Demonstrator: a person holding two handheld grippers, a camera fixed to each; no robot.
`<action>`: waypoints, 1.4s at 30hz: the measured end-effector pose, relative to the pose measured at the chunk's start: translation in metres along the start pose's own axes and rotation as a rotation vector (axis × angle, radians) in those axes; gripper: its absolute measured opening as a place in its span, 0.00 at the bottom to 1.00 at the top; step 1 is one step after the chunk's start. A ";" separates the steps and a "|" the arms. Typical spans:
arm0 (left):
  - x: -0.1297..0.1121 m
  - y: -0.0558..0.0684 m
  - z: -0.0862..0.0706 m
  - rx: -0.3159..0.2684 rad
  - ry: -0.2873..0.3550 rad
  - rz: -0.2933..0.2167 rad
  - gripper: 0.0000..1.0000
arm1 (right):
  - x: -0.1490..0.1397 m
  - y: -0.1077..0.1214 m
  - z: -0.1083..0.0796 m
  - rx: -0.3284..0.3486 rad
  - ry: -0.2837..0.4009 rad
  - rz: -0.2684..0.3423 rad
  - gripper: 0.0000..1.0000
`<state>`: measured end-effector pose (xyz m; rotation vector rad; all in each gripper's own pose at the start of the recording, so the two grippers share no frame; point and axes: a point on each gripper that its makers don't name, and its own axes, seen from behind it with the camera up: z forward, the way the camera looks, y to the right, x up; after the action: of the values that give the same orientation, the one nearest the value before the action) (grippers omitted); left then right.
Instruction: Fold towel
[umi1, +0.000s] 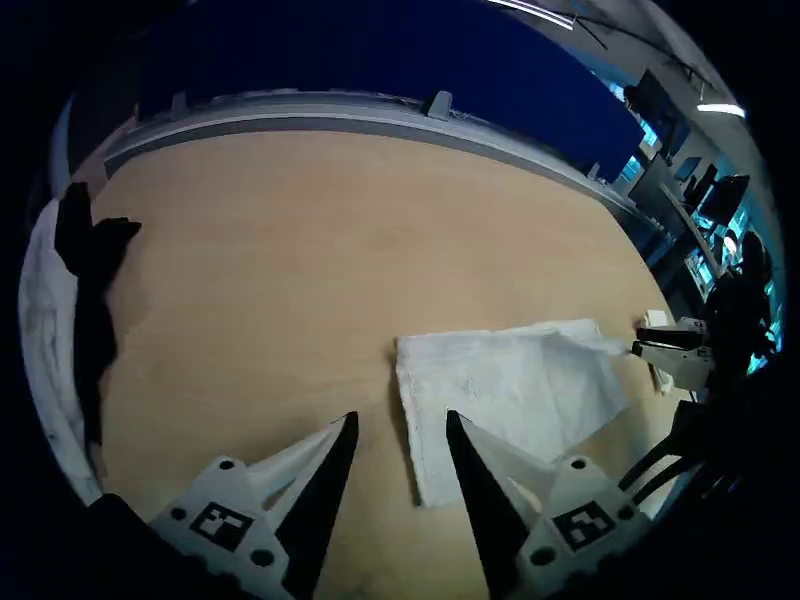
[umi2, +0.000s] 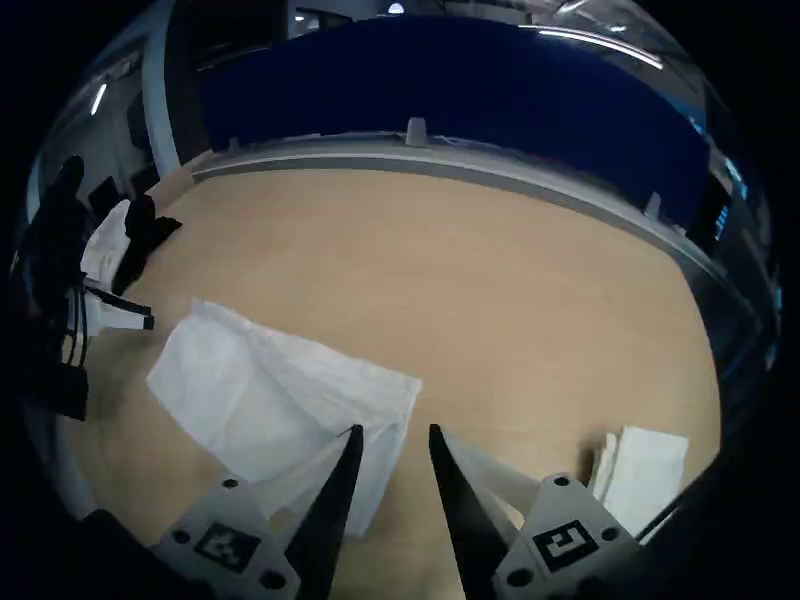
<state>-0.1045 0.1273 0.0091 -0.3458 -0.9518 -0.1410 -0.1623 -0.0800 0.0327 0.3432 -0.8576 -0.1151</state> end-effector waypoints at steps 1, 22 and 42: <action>-0.002 0.000 -0.001 0.000 0.000 0.000 0.67 | -0.001 0.000 -0.002 -0.001 0.001 0.000 0.60; -0.054 -0.008 -0.050 0.046 0.003 -0.036 0.93 | -0.046 -0.024 -0.024 0.038 -0.040 -0.041 0.90; -0.103 -0.011 -0.085 0.071 -0.007 -0.136 0.92 | -0.083 -0.040 -0.010 0.088 -0.119 -0.067 0.24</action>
<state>-0.1010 0.0837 -0.1177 -0.2158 -0.9846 -0.2297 -0.2068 -0.0952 -0.0468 0.4509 -0.9711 -0.1613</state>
